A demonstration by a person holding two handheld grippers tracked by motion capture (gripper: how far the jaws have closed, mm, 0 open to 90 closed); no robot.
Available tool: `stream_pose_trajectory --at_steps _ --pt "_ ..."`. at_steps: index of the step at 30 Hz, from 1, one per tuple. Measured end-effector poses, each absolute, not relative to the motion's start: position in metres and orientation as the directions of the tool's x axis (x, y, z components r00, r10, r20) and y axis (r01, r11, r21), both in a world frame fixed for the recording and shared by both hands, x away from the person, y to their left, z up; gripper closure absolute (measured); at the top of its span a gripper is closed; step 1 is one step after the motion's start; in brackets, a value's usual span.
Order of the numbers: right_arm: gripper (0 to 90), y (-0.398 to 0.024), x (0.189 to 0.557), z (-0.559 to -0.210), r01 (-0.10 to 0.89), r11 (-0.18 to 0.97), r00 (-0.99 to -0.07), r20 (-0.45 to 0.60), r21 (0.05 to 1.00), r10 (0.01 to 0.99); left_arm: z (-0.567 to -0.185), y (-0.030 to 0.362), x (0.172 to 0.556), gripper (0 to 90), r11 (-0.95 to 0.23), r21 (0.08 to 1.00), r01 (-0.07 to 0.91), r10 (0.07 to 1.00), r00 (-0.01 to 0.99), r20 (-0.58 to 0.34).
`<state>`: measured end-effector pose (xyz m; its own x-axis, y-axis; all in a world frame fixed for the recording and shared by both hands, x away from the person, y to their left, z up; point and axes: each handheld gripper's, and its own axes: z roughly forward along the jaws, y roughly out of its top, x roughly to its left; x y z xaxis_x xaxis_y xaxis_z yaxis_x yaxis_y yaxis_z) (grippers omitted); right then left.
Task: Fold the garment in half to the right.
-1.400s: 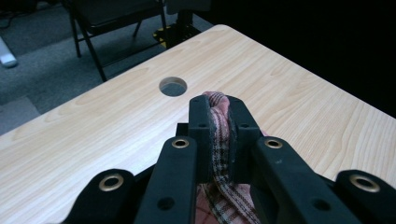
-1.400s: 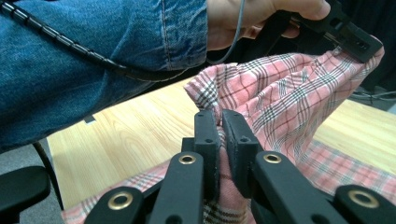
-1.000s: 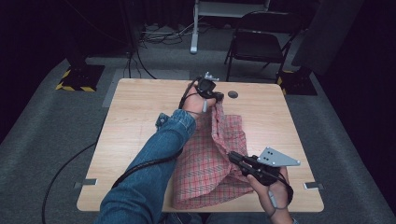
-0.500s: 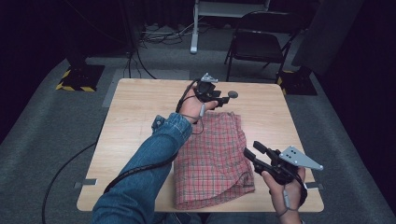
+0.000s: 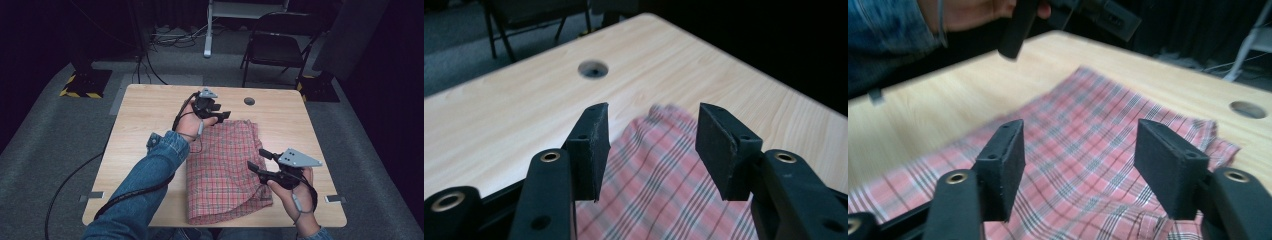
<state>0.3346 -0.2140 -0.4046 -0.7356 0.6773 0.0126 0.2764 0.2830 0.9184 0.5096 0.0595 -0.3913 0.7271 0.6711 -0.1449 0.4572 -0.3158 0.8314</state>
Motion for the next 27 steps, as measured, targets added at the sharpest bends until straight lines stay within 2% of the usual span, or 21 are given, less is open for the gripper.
stream_pose_trajectory --at_steps 5,8,13,15,18,23,27 --pt "36.8 -0.210 0.346 -0.431 0.346 0.371 -0.767 0.032 0.861 0.641 -0.415 0.073 0.511 47.4 -0.314 0.803 0.506 0.683 0.708 -0.179" --pt "37.3 -0.209 0.347 -0.449 0.401 0.397 -0.758 0.056 0.825 0.649 -0.434 0.078 0.512 47.3 -0.308 0.775 0.552 0.683 0.695 -0.224" --pt "37.5 -0.214 0.343 -0.475 0.477 0.436 -0.742 0.085 0.763 0.665 -0.461 0.087 0.514 47.3 -0.308 0.739 0.599 0.708 0.663 -0.242" --pt "38.3 -0.218 0.340 -0.484 0.503 0.455 -0.734 0.086 0.735 0.673 -0.471 0.091 0.516 47.7 -0.281 0.732 0.620 0.714 0.645 -0.272" --pt "38.3 -0.223 0.333 -0.492 0.516 0.425 -0.720 0.107 0.744 0.686 -0.480 0.098 0.519 48.6 -0.226 0.728 0.647 0.713 0.619 -0.329" --pt "36.7 -0.224 0.326 -0.494 0.514 0.411 -0.705 0.098 0.753 0.702 -0.480 0.099 0.516 46.0 -0.198 0.744 0.638 0.720 0.610 -0.331" --pt "31.8 -0.226 0.326 -0.487 0.515 0.420 -0.711 0.098 0.748 0.697 -0.466 0.103 0.502 42.0 -0.207 0.795 0.570 0.723 0.636 -0.269"
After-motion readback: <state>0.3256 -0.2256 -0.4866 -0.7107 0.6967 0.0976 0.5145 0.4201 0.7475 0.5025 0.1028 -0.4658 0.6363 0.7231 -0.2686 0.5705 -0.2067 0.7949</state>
